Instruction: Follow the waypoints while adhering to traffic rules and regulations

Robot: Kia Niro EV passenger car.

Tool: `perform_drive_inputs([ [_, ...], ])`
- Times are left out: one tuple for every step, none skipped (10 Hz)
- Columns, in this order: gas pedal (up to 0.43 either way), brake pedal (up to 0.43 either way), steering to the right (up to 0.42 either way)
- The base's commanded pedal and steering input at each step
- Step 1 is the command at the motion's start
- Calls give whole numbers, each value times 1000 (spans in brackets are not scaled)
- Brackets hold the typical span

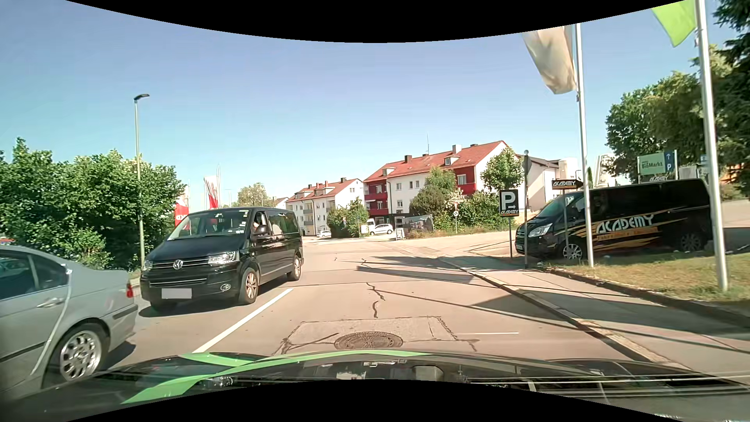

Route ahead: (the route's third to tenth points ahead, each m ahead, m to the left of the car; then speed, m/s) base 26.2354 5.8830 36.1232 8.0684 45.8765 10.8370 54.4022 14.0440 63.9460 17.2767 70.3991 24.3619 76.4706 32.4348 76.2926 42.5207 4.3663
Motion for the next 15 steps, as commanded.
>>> perform_drive_inputs([
  [8,0,-19],
  [20,0,-19],
  [20,0,-19],
  [28,0,-19],
  [28,0,-18],
  [28,0,-17],
  [28,0,-17],
  [20,0,-18],
  [0,0,-17],
  [0,0,-21],
  [0,0,-27],
  [0,0,-29],
  [0,0,-29],
  [0,0,-29],
  [0,0,-29],
])
